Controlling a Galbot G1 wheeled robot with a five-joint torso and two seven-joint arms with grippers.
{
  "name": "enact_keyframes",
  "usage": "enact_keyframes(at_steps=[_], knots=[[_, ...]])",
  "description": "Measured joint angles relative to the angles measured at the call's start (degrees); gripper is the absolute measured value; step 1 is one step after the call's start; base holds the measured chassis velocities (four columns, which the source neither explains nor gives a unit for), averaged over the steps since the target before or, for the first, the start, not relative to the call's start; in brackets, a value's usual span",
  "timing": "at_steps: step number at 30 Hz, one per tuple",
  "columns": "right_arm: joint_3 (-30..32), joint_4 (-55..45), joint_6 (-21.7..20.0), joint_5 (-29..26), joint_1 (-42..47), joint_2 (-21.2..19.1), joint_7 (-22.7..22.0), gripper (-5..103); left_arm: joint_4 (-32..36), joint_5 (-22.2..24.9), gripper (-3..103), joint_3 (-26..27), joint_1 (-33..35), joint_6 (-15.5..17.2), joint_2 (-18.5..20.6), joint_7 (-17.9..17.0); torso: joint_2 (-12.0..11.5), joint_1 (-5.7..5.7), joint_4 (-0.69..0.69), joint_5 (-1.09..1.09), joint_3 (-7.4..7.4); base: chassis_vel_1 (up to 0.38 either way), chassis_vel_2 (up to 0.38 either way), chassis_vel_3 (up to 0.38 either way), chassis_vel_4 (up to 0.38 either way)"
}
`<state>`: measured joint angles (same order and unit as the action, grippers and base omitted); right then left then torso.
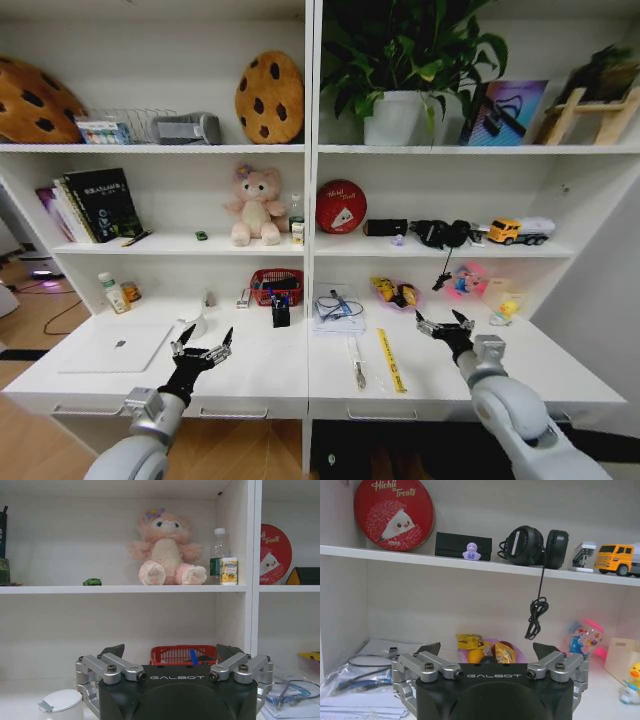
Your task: Organize the objects on the table.
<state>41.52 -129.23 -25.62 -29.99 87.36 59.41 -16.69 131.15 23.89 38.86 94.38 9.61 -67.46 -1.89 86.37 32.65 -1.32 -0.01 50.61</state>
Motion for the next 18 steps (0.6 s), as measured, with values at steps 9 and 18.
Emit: enact_keyframes(at_steps=[9, 18], knots=[[8.6, -4.2, 4.1, 7.2, 11.1, 8.9, 5.5, 100, 0.0, 0.0, 100, 0.0, 0.0, 0.0, 0.0, 0.0, 0.0, 0.0, -0.02, 0.0, 0.01, 0.0, 0.0, 0.0, 0.0], [6.1, -6.7, 2.5, 9.6, 11.0, 11.3, 6.5, 100, 0.0, 0.0, 100, 0.0, 0.0, 0.0, 0.0, 0.0, 0.0, 0.01, 0.0, 0.01, 0.01, 0.0, 0.0, 0.0, 0.0]])
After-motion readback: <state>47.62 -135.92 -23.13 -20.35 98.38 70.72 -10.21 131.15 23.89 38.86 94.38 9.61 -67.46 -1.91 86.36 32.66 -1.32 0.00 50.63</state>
